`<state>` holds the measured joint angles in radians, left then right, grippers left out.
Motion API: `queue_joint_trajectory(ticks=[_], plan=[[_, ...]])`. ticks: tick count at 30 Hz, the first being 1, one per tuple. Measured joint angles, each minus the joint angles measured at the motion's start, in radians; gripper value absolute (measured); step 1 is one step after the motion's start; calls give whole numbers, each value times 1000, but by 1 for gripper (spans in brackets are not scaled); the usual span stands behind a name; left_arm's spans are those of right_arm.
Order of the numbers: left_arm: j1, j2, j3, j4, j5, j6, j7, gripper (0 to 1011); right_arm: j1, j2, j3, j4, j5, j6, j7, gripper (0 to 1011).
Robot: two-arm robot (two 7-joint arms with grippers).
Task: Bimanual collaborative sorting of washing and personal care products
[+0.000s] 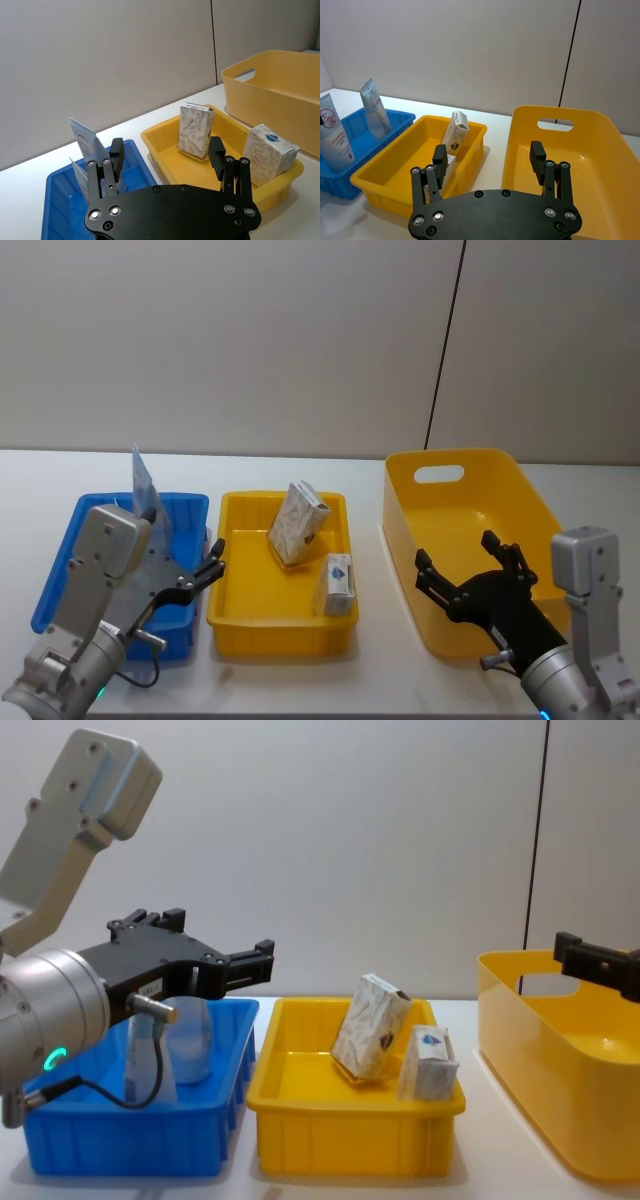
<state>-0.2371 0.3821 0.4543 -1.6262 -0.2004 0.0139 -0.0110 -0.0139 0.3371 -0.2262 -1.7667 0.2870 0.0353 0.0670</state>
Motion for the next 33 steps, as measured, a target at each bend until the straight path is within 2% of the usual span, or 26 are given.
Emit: queue_joint_trajectory(ticks=[33], plan=[[0,0,0,0,0,0,0,1001,-1,0,0,0,0,-1,0,1004]])
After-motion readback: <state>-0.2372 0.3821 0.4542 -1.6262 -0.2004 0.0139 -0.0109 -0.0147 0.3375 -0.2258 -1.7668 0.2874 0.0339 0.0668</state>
